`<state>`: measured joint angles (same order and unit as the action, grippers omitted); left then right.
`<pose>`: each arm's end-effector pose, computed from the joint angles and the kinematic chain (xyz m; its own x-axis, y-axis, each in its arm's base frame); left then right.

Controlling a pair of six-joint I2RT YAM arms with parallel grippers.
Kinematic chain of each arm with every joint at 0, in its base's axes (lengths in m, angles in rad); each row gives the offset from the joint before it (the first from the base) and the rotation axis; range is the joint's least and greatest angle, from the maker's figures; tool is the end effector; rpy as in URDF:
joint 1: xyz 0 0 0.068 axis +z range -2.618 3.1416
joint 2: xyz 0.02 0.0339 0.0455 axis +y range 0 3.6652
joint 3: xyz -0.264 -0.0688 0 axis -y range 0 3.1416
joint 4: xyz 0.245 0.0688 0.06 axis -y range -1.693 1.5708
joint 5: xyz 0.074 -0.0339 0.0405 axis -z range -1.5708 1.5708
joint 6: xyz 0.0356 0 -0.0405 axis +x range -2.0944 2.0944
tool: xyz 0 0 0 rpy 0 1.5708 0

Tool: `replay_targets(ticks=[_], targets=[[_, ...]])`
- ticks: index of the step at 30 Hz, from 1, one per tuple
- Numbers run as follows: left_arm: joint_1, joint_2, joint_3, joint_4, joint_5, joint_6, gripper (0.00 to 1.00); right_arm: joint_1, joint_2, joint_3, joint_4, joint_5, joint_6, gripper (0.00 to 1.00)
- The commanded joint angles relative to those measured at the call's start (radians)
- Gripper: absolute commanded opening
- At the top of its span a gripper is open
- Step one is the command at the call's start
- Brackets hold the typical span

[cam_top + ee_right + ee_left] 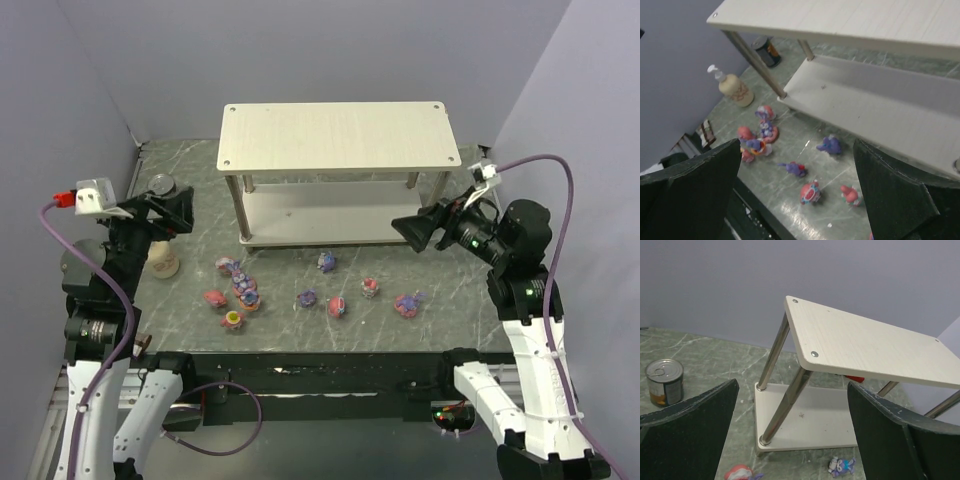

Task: Place and organize the plastic toys onto the shelf

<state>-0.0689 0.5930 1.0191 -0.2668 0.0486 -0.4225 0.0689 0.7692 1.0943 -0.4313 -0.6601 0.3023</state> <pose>0.1072 -0.0091 0.4343 0.0965 -0.4172 -0.9037 0.1713 0.9013 -0.3978 0.1430 0.0318 0.4214 -0.2982 0.2152 -0.9299 -0.6011 0.7144 0.3581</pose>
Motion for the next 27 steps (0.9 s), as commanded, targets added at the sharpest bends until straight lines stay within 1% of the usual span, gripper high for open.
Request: replay_targets(ticks=[1,3,4,5,7,8,9,10,11,12,13,14,15,18,19,20,22,23,25,26,27], targets=[[-0.017,-0.032,-0.056,0.077,0.025,-0.013,0.96,0.048,-0.042,-0.054,0.032,-0.104,-0.019,1.00],[-0.023,-0.032,-0.088,0.103,0.034,-0.022,0.96,0.130,-0.053,-0.085,0.084,-0.102,-0.008,1.00],[-0.026,-0.027,-0.096,0.109,0.055,-0.022,0.96,0.165,-0.053,-0.126,0.110,-0.096,0.000,1.00],[-0.026,-0.022,-0.103,0.112,0.074,-0.019,0.96,0.249,-0.041,-0.148,0.161,-0.084,0.020,1.00],[-0.029,0.001,-0.111,0.109,0.097,-0.006,0.96,0.330,-0.021,-0.197,0.183,0.005,0.026,1.00],[-0.029,0.008,-0.108,0.103,0.105,0.019,0.96,0.397,0.005,-0.206,0.181,0.058,0.014,1.00],[-0.031,0.019,-0.105,0.095,0.111,0.037,0.96,0.431,0.018,-0.212,0.177,0.171,0.011,0.99],[-0.032,0.022,-0.105,0.090,0.115,0.050,0.96,0.459,0.025,-0.237,0.186,0.235,0.014,0.99],[-0.037,0.024,-0.114,0.097,0.097,0.044,0.96,0.480,0.038,-0.252,0.196,0.276,0.017,0.99],[-0.037,0.021,-0.120,0.100,0.080,0.041,0.96,0.527,0.041,-0.286,0.225,0.347,0.020,0.98],[-0.040,0.021,-0.128,0.106,0.062,0.034,0.96,0.552,0.042,-0.306,0.242,0.378,0.023,0.98],[-0.039,0.016,-0.146,0.119,-0.008,0.013,0.96,0.583,0.044,-0.327,0.262,0.405,0.024,0.98],[-0.039,0.004,-0.157,0.129,-0.045,-0.002,0.96,0.632,0.045,-0.370,0.281,0.439,0.026,0.98],[-0.039,-0.028,-0.192,0.152,-0.150,-0.030,0.96,0.712,0.067,-0.437,0.339,0.568,0.029,0.99],[-0.039,-0.035,-0.197,0.153,-0.150,-0.030,0.96,0.764,0.085,-0.453,0.368,0.638,0.029,0.98],[-0.039,-0.038,-0.197,0.149,-0.147,-0.033,0.96,0.788,0.096,-0.470,0.387,0.658,0.028,0.98],[-0.039,-0.030,-0.185,0.129,-0.115,-0.022,0.96,0.863,0.126,-0.525,0.423,0.758,0.023,0.95],[-0.039,-0.027,-0.169,0.120,-0.104,-0.007,0.96,0.891,0.139,-0.542,0.466,0.836,0.026,0.94],[-0.039,-0.010,-0.159,0.100,-0.081,0.002,0.96,0.940,0.178,-0.585,0.500,0.893,0.031,0.92],[-0.039,-0.007,-0.159,0.100,-0.076,0.001,0.96,0.951,0.192,-0.596,0.529,0.936,0.041,0.90],[-0.039,-0.001,-0.160,0.100,-0.073,0.002,0.96,0.959,0.208,-0.608,0.539,0.945,0.049,0.89]])
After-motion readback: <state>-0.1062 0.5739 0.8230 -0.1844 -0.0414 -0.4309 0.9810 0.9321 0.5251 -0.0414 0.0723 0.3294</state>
